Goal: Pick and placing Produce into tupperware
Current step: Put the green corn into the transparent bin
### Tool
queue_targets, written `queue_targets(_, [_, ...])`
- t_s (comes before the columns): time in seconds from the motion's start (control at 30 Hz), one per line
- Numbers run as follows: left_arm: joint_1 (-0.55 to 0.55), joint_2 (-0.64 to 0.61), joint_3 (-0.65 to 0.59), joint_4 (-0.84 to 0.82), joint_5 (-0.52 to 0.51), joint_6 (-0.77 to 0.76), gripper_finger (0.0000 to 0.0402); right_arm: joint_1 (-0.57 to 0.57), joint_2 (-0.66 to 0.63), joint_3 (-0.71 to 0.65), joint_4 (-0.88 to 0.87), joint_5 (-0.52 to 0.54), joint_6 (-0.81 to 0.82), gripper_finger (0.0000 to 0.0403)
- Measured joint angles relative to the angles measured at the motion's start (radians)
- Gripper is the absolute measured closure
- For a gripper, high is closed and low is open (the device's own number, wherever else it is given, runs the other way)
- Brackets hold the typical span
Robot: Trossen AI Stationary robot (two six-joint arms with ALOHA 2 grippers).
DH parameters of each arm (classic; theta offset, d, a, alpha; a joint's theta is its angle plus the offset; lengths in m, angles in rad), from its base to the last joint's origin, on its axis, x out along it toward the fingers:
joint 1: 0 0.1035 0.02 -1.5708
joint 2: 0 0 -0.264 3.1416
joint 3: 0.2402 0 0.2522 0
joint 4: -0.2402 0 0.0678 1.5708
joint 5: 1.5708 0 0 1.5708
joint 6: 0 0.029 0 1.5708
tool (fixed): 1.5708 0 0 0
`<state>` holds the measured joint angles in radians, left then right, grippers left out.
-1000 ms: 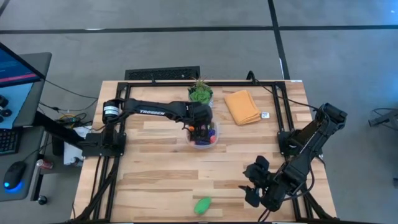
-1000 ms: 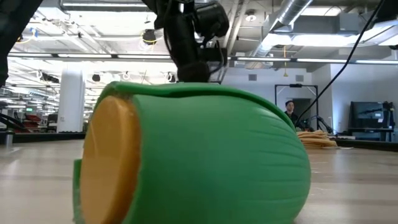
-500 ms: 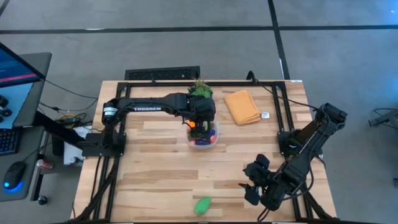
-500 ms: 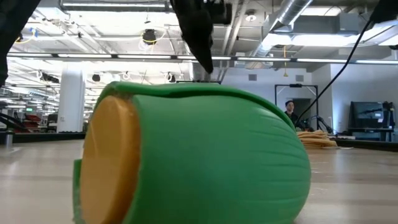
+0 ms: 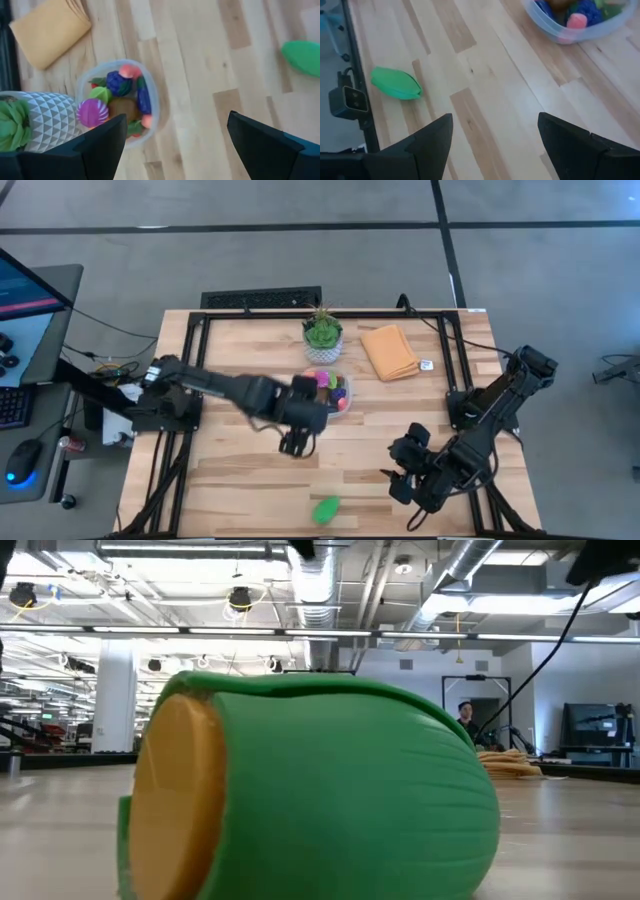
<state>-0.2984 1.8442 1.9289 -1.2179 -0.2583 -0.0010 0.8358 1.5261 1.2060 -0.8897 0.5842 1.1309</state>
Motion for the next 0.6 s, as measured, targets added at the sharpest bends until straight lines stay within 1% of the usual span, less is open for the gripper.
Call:
queue_targets(0.17, [-0.126,-0.018,0.000,-0.006,-0.117,-0.107,0.0067,-0.028,0.000,0.000,0.073,-0.005,-0.111,0.0088])
queue_targets(0.3, [-0.214,-0.021,0.000,-0.051,-0.219,-0.205,0.0067,-0.053,0.000,0.000,0.136,-0.012,-0.193,0.0088])
queue_targets(0.5, [-0.336,-0.021,0.000,-0.149,-0.364,-0.403,0.0067,-0.085,0.000,0.000,0.193,-0.087,-0.285,0.0088])
queue_targets(0.6, [-0.400,-0.021,0.000,-0.225,-0.461,-0.540,0.0067,-0.094,0.000,0.000,0.229,-0.124,-0.345,0.0088])
